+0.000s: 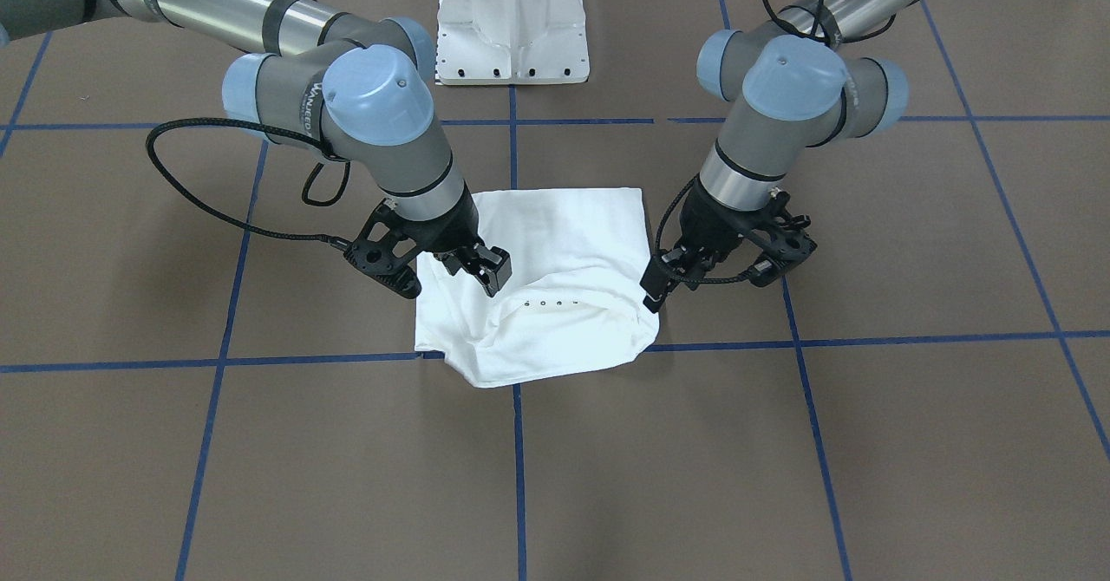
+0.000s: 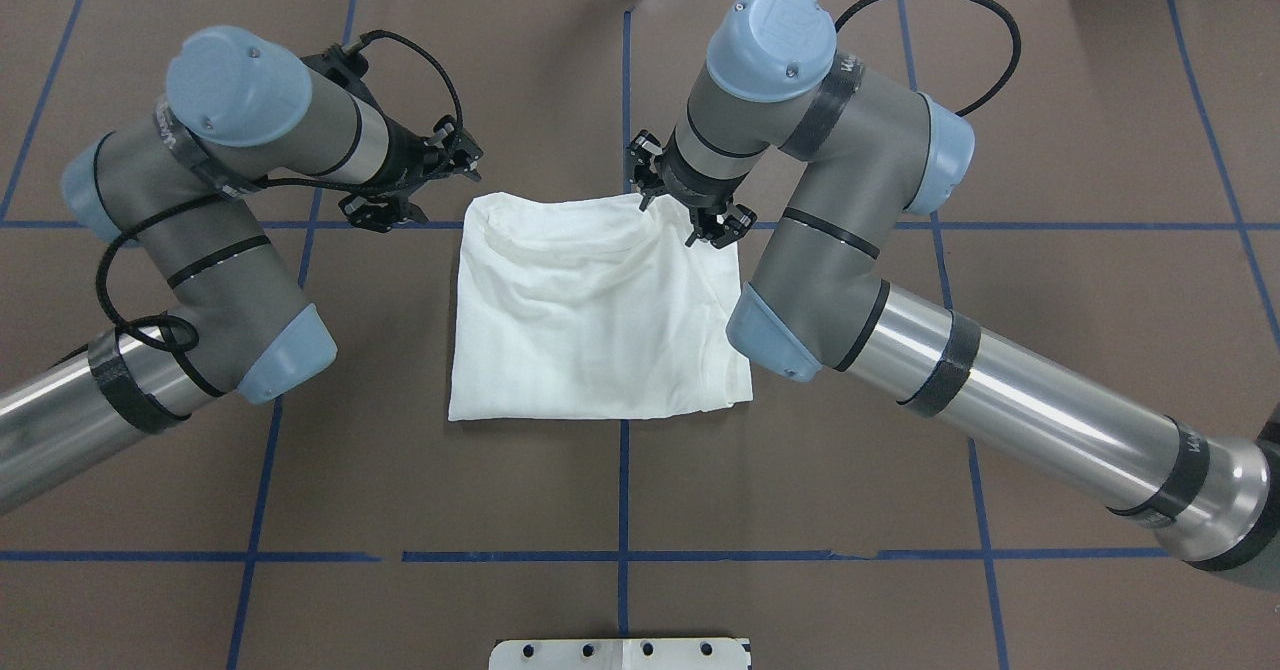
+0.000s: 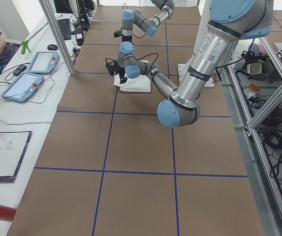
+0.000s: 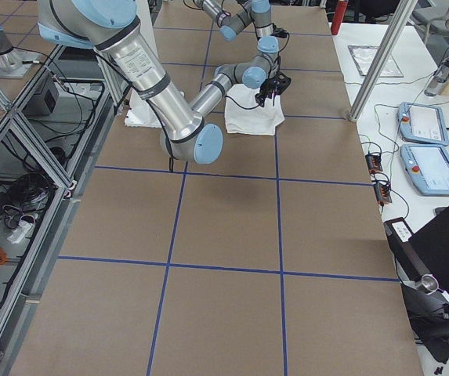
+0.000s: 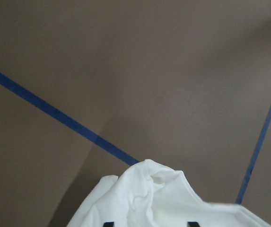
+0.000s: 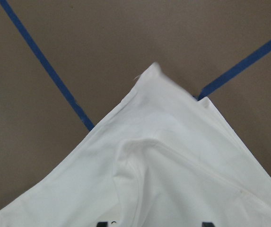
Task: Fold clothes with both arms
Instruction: 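Open both grippers at the far edge while the left arm withdraws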
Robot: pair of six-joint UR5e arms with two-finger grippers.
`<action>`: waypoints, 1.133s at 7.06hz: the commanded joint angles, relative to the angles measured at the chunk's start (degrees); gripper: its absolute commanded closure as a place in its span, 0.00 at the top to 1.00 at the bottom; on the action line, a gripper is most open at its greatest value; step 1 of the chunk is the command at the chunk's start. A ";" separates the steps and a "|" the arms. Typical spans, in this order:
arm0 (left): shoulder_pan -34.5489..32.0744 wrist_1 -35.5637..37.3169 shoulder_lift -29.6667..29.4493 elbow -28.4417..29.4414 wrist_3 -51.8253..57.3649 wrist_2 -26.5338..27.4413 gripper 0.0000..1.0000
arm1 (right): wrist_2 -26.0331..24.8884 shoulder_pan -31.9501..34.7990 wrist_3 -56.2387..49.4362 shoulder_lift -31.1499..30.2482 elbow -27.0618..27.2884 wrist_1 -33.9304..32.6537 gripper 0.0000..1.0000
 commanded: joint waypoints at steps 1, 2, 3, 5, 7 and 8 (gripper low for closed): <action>-3.85 0.45 0.25 1.22 5.19 -2.30 0.99 | -0.98 0.23 -3.16 -0.44 1.02 1.23 1.00; -4.39 0.54 0.69 1.14 8.78 -2.30 0.99 | -2.30 0.06 -6.76 -0.96 1.11 1.14 1.00; -5.00 0.98 0.78 1.14 10.64 -2.30 0.99 | -4.23 -3.25 -11.06 -0.62 1.03 0.62 1.00; -7.02 1.07 1.30 1.05 15.11 -2.30 0.99 | -11.42 -9.06 -22.46 0.95 1.03 -3.56 1.00; -7.99 0.98 2.54 0.97 17.51 -3.97 0.99 | -16.26 -12.14 -32.06 2.02 -0.37 -6.15 1.00; -8.08 0.98 2.89 1.05 17.52 -4.06 0.99 | -16.72 -12.16 -35.32 3.33 -2.64 -5.98 1.00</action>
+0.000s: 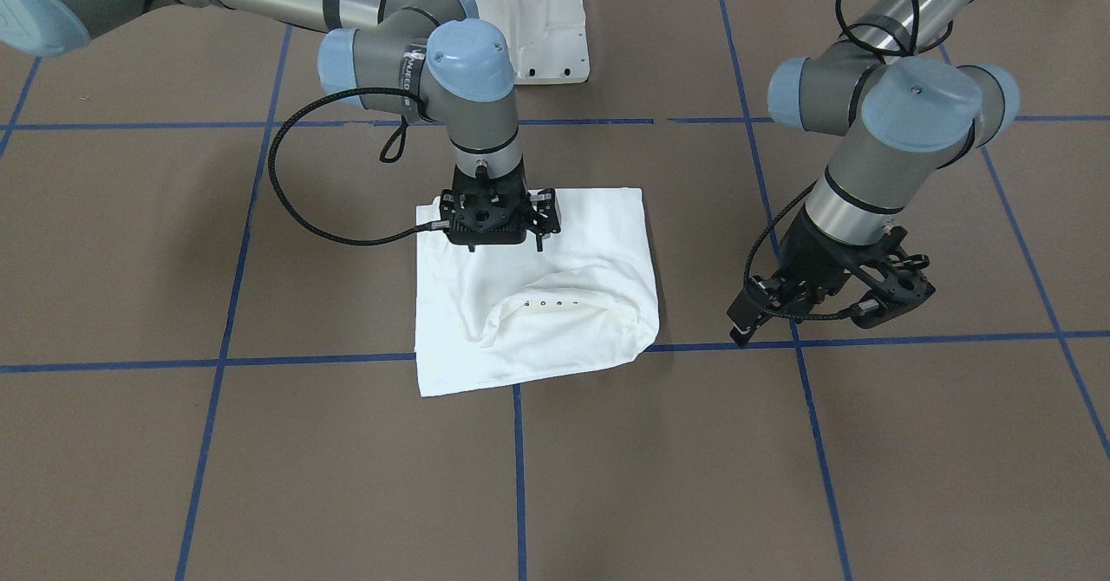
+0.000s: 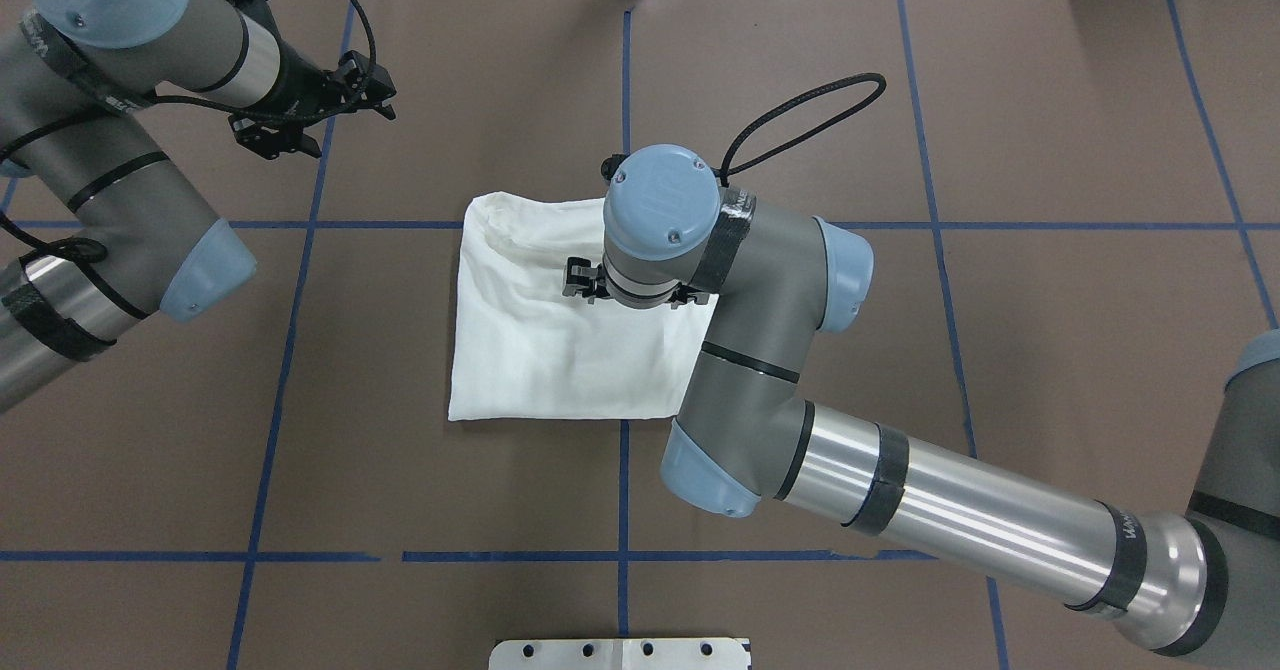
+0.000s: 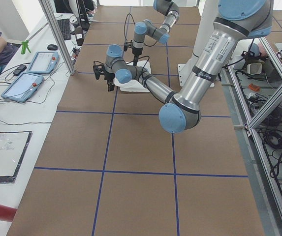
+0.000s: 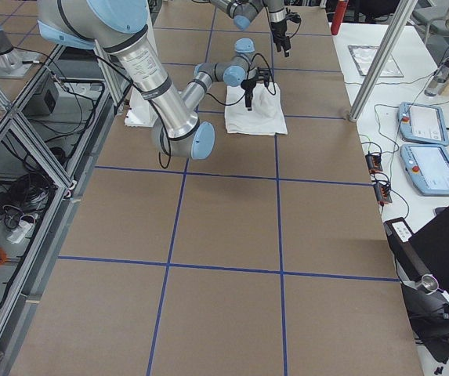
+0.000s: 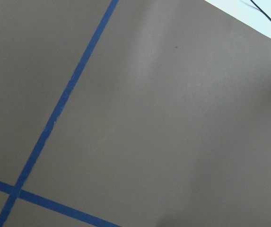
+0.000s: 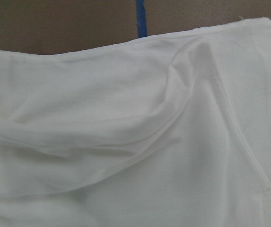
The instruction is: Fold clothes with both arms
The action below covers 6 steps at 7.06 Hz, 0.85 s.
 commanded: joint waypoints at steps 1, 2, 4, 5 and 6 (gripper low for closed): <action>-0.41 -0.01 0.41 0.06 0.43 -0.36 0.99 | -2.45 -0.64 -6.44 2.35 -5.38 -0.03 1.00; -0.58 -0.01 0.49 0.23 0.43 -0.27 0.99 | -2.72 1.62 -9.06 5.67 -10.29 0.41 1.00; -0.84 0.08 0.41 0.23 0.43 -0.36 0.99 | -2.72 5.75 -10.41 14.09 -25.73 8.63 1.00; -1.11 0.08 0.41 0.23 0.43 -0.36 0.99 | -3.59 6.91 -11.10 14.66 -28.15 10.85 1.00; -1.72 0.34 0.32 0.15 0.52 -0.44 0.99 | -4.99 7.18 -11.11 14.66 -28.87 11.13 1.00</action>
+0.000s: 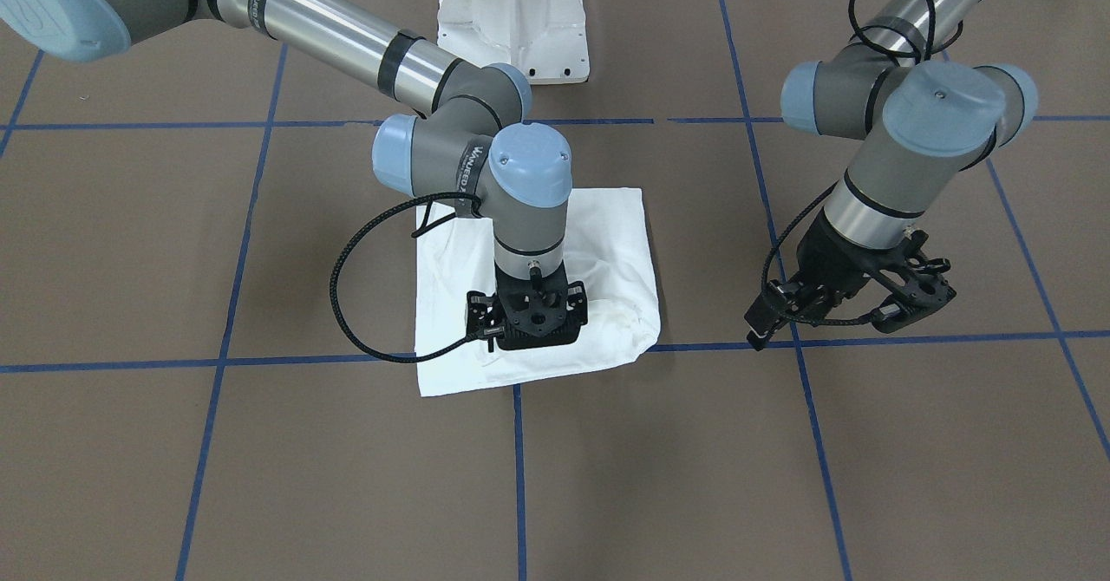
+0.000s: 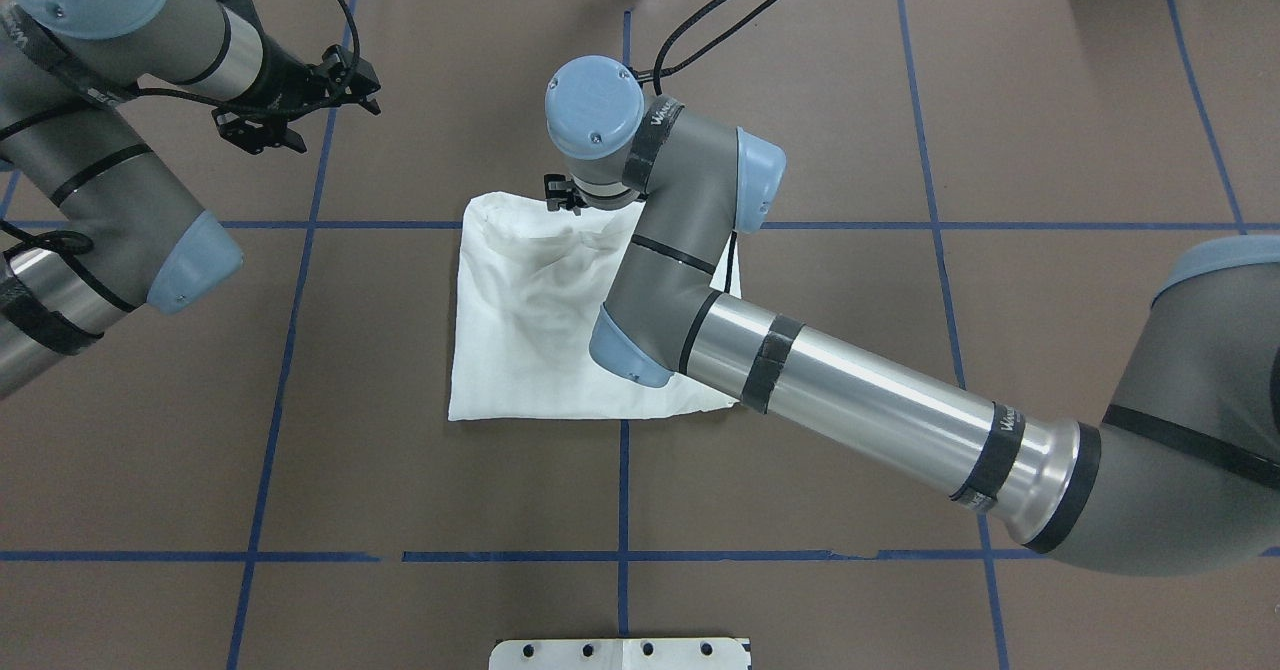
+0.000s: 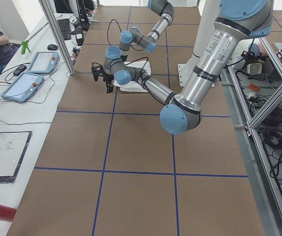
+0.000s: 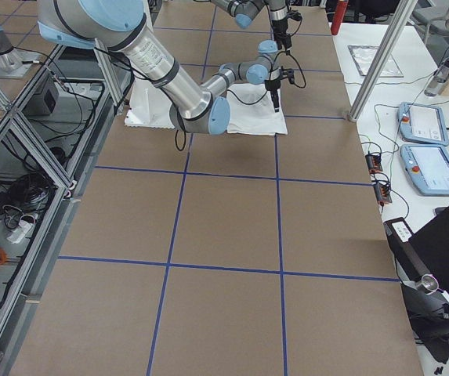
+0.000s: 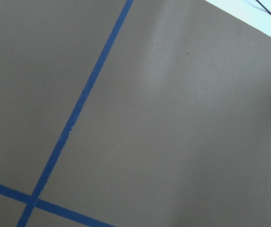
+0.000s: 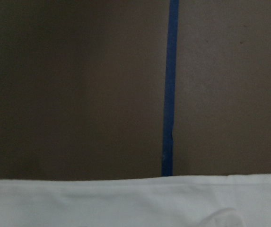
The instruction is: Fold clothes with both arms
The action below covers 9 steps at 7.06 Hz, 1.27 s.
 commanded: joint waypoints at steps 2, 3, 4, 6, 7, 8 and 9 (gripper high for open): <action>-0.65 0.03 0.02 -0.16 1.20 -0.42 0.99 | -0.31 3.27 -2.87 0.95 -1.84 1.48 1.00; -1.70 0.02 0.19 -0.33 9.47 -0.50 0.99 | 4.48 6.85 -6.46 -2.71 2.43 0.87 1.00; -4.32 0.02 2.28 -0.60 15.91 -2.59 0.99 | 10.45 11.76 -10.41 -9.10 8.56 0.34 1.00; -13.00 0.55 6.41 -1.13 37.49 -6.12 0.99 | 16.90 21.69 -25.04 -19.83 19.12 -8.49 1.00; -17.31 2.47 8.18 -0.78 48.99 -6.22 0.99 | 21.10 27.92 -33.39 -25.02 21.52 -10.80 1.00; -20.57 3.18 8.63 -0.08 52.76 -8.48 0.99 | 24.97 33.72 -41.57 -30.03 21.80 -10.82 1.00; -21.30 2.14 9.24 -0.33 53.06 -8.85 0.99 | 27.45 36.65 -43.82 -34.17 21.81 -10.30 1.00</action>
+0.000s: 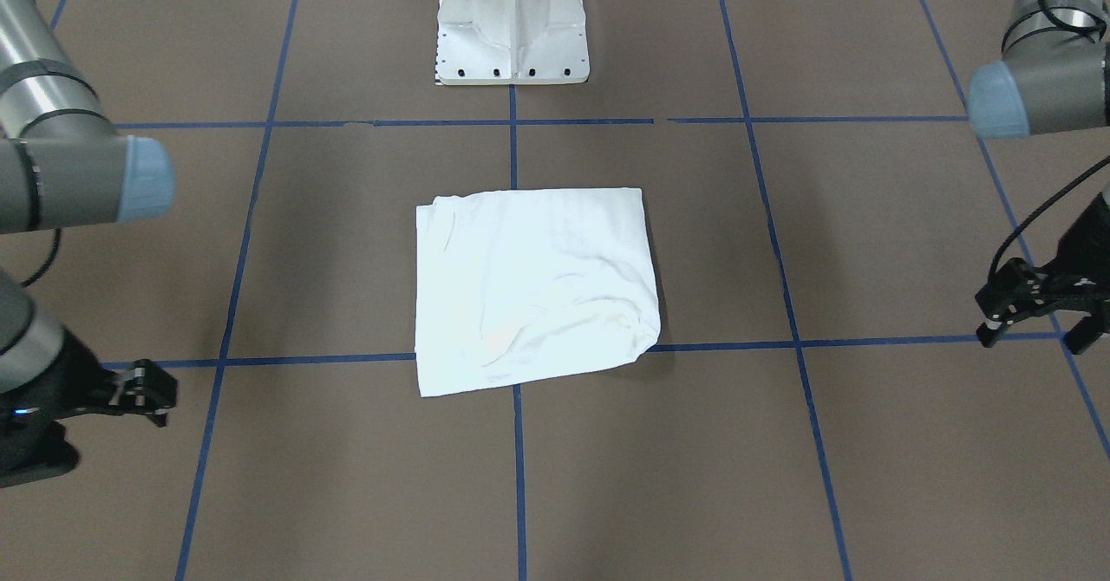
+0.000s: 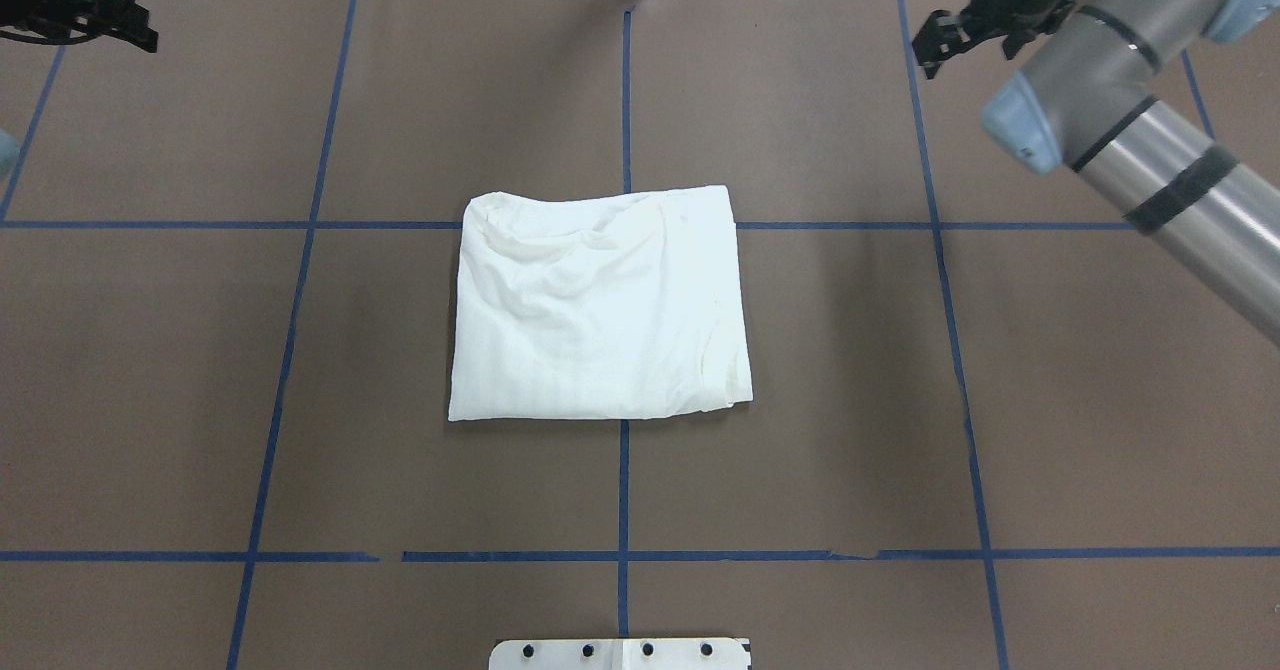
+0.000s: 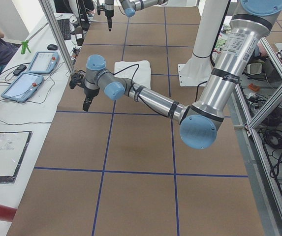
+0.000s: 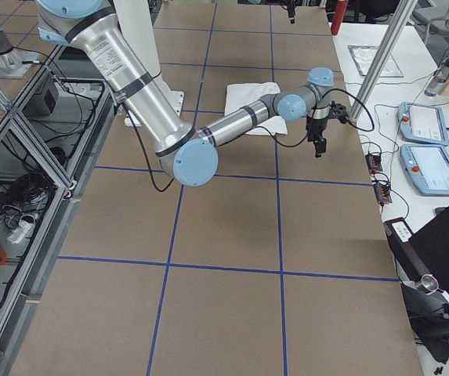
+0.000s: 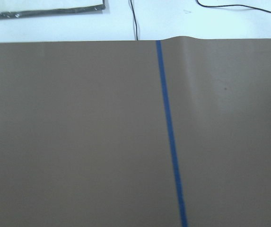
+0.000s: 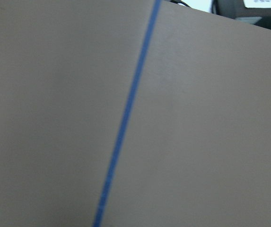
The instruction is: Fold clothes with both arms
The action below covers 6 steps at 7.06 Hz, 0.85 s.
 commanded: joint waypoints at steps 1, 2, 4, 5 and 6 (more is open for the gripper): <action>-2.51 -4.41 2.38 -0.63 3.01 -0.63 0.99 | 2.97 6.08 -5.64 -9.17 1.05 2.71 1.00; -2.51 -8.37 6.04 -0.03 3.18 -0.36 0.99 | -0.96 6.35 -5.81 -13.12 0.79 10.13 1.00; -2.60 -11.92 11.78 0.06 3.71 1.64 0.99 | -10.18 6.35 -5.99 -17.80 -1.65 14.95 1.00; -2.43 -11.84 14.06 -0.02 4.58 2.53 0.99 | -9.53 7.39 -5.38 -18.43 -2.63 14.78 1.00; -2.60 -8.79 13.82 -0.29 5.38 1.67 0.99 | -3.69 10.54 -5.63 -19.13 -2.73 14.43 1.00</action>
